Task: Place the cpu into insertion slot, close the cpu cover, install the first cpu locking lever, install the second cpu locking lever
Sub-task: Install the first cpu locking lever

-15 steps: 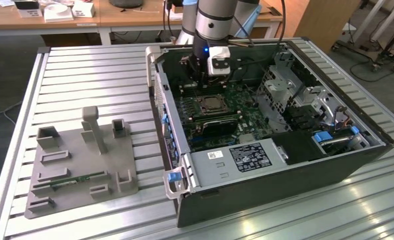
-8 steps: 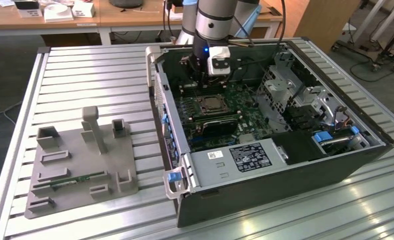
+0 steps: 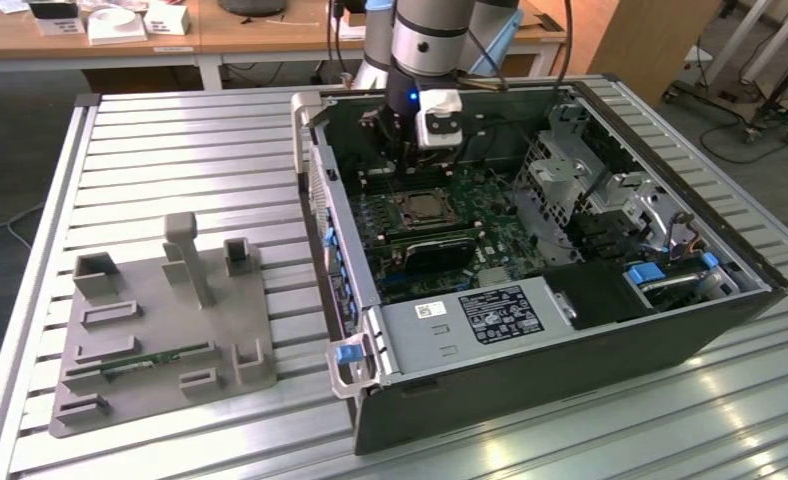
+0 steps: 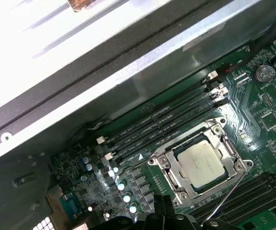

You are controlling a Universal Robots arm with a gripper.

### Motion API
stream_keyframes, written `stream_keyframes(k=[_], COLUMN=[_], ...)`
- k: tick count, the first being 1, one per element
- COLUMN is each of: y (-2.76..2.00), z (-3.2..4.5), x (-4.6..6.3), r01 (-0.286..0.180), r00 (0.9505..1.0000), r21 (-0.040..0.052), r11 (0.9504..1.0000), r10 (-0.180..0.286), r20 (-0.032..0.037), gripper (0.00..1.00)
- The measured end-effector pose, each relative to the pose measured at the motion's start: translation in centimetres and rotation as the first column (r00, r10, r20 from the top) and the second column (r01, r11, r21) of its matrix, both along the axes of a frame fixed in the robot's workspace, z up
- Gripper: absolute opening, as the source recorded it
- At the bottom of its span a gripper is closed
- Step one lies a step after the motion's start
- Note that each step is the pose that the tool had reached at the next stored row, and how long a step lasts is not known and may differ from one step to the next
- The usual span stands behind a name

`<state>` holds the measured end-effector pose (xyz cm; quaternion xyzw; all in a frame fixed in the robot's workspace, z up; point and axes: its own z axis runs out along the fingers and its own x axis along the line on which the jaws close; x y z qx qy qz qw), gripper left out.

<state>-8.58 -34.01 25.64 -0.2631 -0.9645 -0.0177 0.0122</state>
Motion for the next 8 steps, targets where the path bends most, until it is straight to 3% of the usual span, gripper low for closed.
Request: stream_keyframes(k=[4,8], y=[0.0,0.0], z=[0.04,0.04], x=[0.0,-0.02], r01=[-0.05,-0.111], r00=[0.9987,0.9939], r21=[0.0001,-0.0001], r11=[0.9987,0.9939], r10=[0.05,0.111], r20=[0.0001,-0.0001], gripper=[0.11,0.11])
